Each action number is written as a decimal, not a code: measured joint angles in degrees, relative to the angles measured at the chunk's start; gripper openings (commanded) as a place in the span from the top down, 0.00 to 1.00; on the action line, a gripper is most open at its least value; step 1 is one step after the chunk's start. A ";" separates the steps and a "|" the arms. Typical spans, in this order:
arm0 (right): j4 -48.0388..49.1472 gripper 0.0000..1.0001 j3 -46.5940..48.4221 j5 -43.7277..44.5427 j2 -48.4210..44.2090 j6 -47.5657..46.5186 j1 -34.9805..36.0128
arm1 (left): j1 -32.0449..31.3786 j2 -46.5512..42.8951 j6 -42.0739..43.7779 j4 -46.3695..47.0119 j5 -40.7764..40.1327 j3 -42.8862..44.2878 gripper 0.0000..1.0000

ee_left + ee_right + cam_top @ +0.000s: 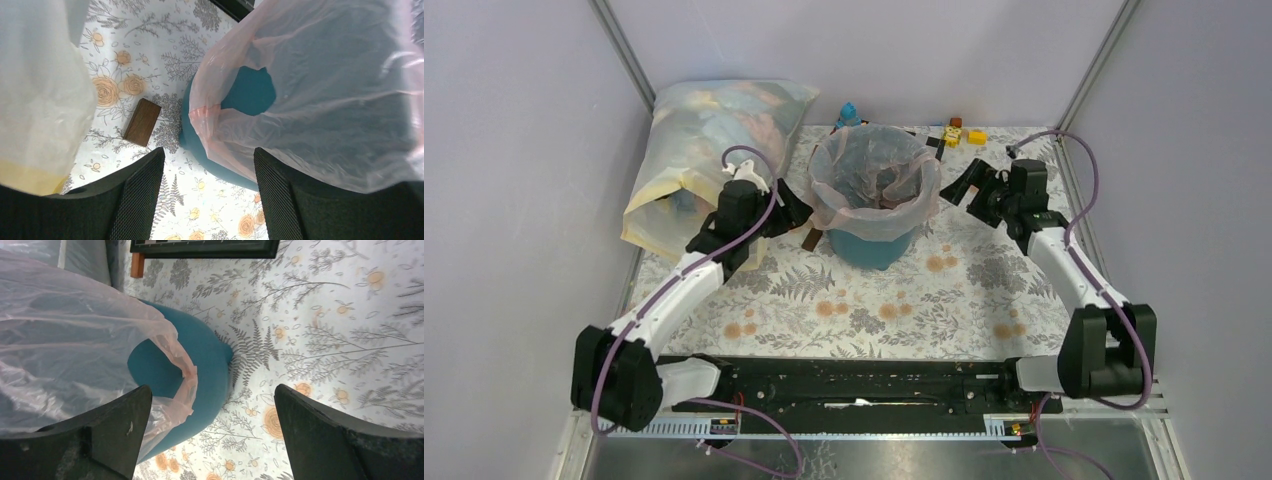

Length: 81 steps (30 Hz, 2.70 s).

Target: Put the trash bags into the trash bin

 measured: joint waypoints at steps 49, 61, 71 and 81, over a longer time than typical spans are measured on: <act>-1.31 0.04 -22.53 50.86 -25.92 2.29 0.00 | -14.69 2.47 2.27 10.27 -20.33 2.38 0.17; 24.98 0.00 -39.87 37.55 -30.49 -15.06 0.00 | -14.60 -10.49 13.25 14.32 -29.07 -18.38 0.01; 48.30 0.00 -48.96 31.56 -22.08 -27.78 0.00 | -15.89 -14.62 23.89 23.04 -31.06 -23.96 0.01; 76.59 0.00 -48.98 30.93 10.86 -32.06 0.04 | -15.74 -12.79 33.81 31.78 -37.73 -28.96 0.01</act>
